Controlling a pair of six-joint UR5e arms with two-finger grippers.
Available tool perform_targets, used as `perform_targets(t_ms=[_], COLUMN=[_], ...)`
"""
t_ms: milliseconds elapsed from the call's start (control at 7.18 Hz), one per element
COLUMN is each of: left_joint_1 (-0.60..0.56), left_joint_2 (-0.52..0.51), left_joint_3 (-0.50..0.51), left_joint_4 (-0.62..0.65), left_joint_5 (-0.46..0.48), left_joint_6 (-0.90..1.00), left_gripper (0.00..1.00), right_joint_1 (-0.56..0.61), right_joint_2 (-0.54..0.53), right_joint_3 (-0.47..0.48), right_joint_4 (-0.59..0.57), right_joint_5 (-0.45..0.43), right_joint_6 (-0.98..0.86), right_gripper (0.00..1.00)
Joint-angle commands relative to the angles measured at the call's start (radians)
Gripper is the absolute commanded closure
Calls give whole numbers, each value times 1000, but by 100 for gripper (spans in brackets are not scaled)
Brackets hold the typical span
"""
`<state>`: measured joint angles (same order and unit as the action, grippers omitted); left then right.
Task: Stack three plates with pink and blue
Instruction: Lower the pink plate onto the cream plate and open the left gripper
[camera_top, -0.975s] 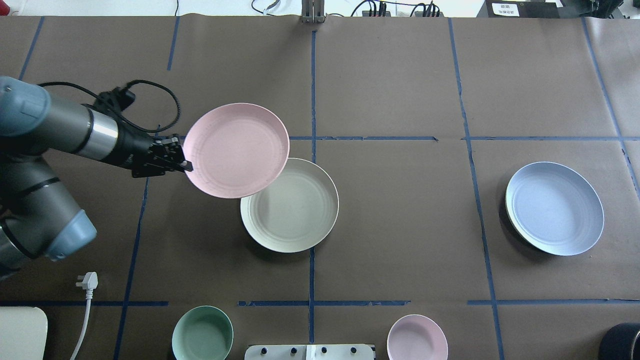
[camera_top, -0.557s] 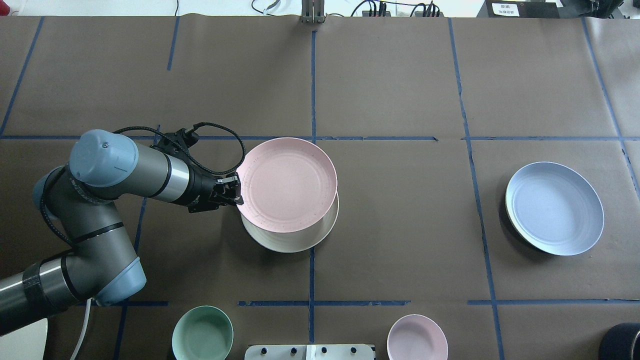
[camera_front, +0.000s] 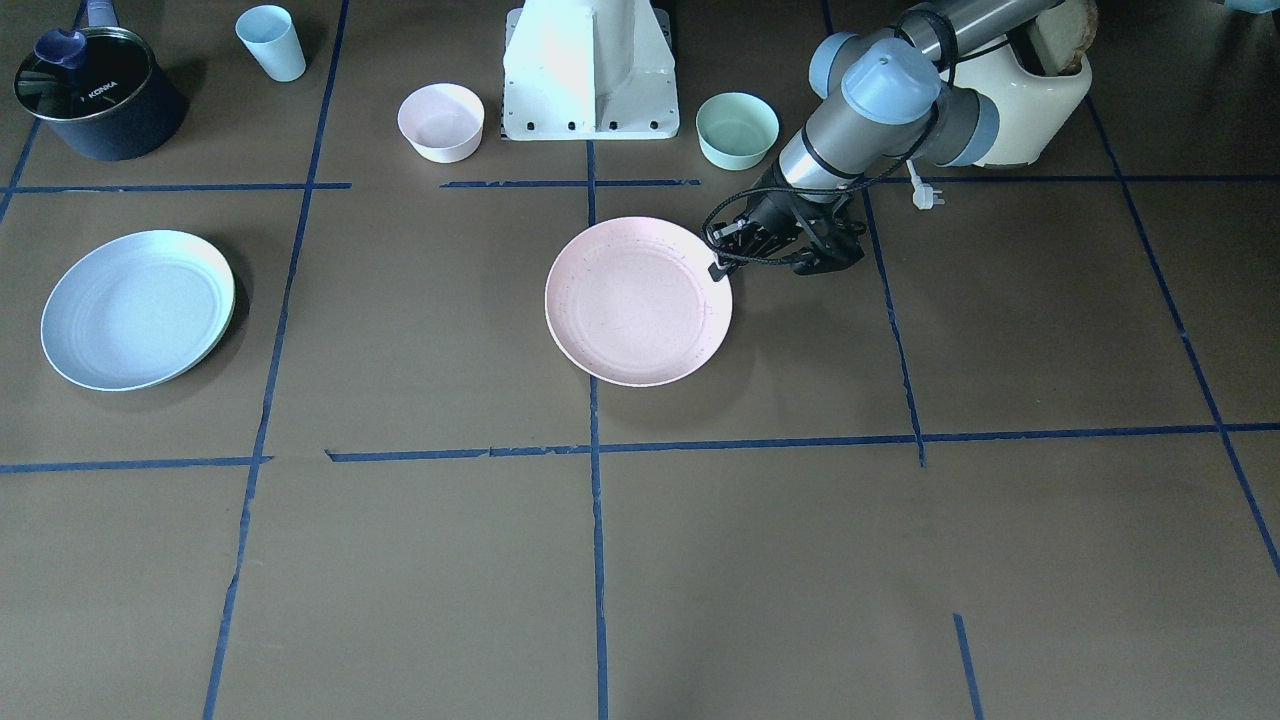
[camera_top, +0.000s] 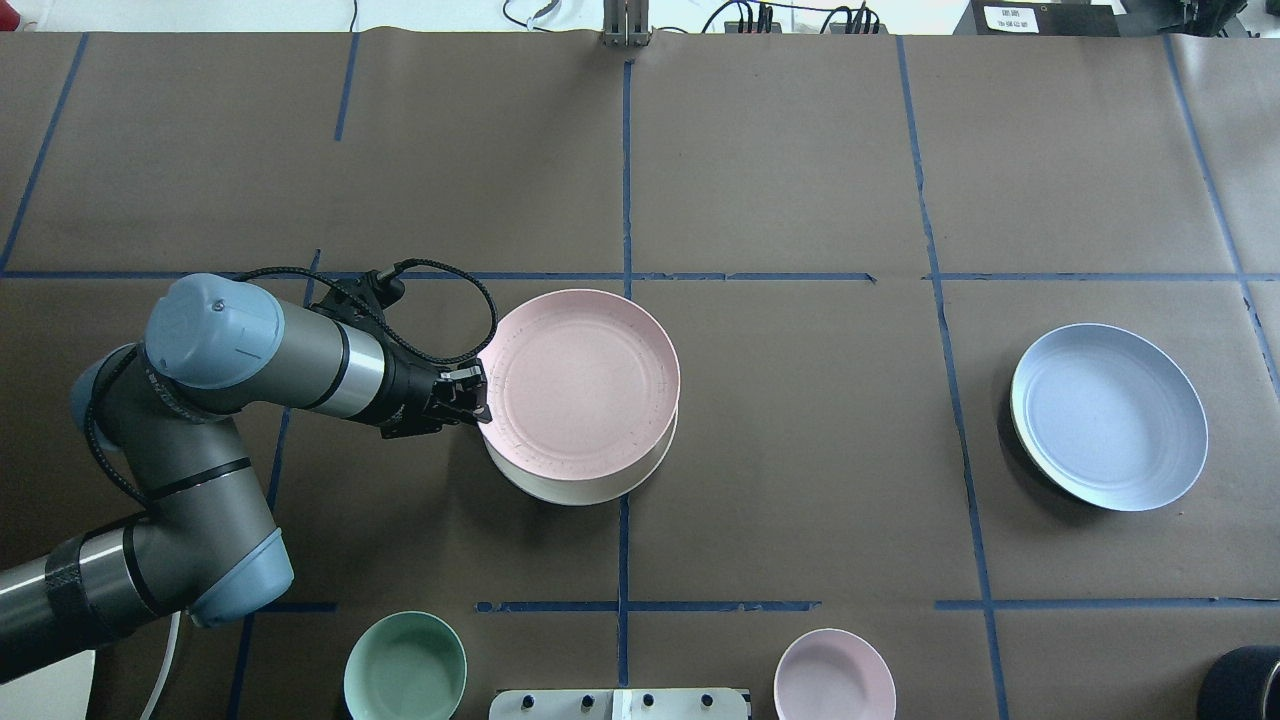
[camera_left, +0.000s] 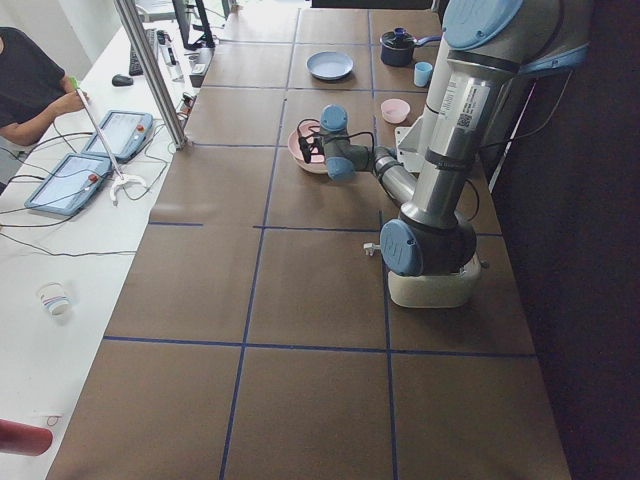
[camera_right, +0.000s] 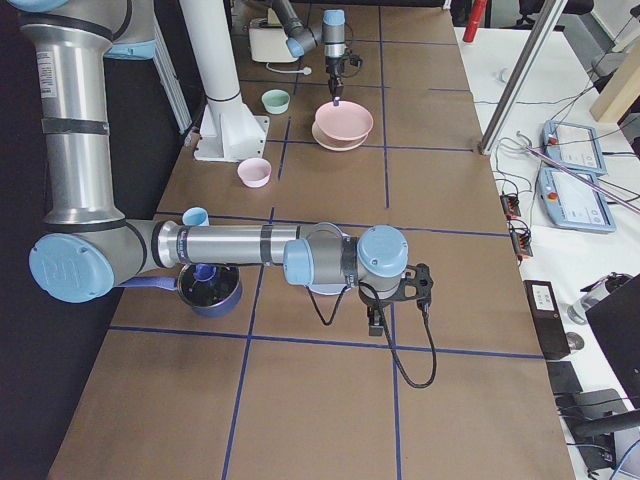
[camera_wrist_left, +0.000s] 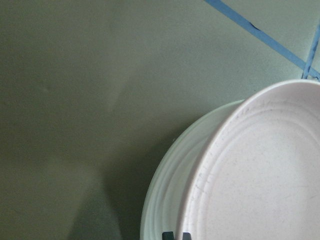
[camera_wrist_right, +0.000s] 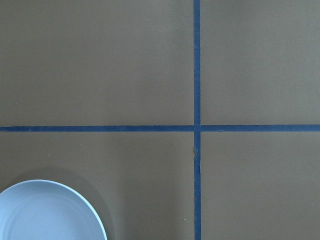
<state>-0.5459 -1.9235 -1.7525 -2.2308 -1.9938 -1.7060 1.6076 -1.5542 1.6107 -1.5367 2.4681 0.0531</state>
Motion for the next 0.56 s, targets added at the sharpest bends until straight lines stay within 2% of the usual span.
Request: perform_targets(t_ms=[0, 139, 418], left_joint_1=[7, 6, 1], left_joint_2=[1, 12, 82], left_joint_3=[-16, -37, -103], left_joint_4=[10, 11, 11], left_joint_5=[-2, 1, -2], left_joint_6=[0, -1, 0], left_gripper=[13, 0, 0], right_joint_1=[0, 0, -20], right_joint_2=[0, 0, 0], right_joint_3=[0, -2, -2], right_joint_4=[0, -2, 0], right_joint_5=[2, 2, 2], right_joint_6=[2, 2, 1], right_gripper=[0, 0, 0])
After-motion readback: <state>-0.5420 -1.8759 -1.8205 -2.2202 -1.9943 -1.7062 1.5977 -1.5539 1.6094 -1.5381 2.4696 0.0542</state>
